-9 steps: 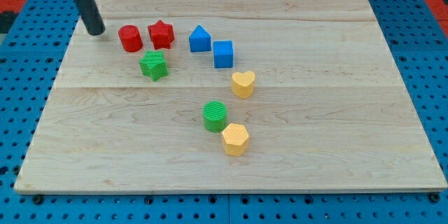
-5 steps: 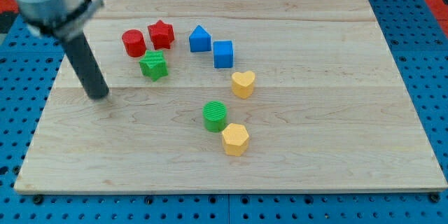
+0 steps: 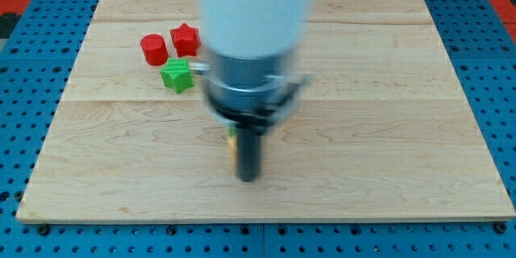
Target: Place the hexagon below the star
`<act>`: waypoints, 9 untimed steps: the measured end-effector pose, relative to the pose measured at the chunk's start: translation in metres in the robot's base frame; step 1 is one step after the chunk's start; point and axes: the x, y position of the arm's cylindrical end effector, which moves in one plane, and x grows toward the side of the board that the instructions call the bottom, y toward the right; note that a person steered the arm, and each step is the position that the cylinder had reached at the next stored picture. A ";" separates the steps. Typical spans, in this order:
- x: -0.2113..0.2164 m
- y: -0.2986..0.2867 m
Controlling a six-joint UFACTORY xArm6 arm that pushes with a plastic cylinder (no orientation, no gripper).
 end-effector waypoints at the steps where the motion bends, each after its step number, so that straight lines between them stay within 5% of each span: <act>1: -0.034 -0.035; 2: 0.004 -0.032; 3: -0.009 0.024; 5: -0.070 -0.124; 6: -0.038 -0.145; 7: -0.024 -0.001; 8: -0.043 0.039; 9: -0.061 -0.039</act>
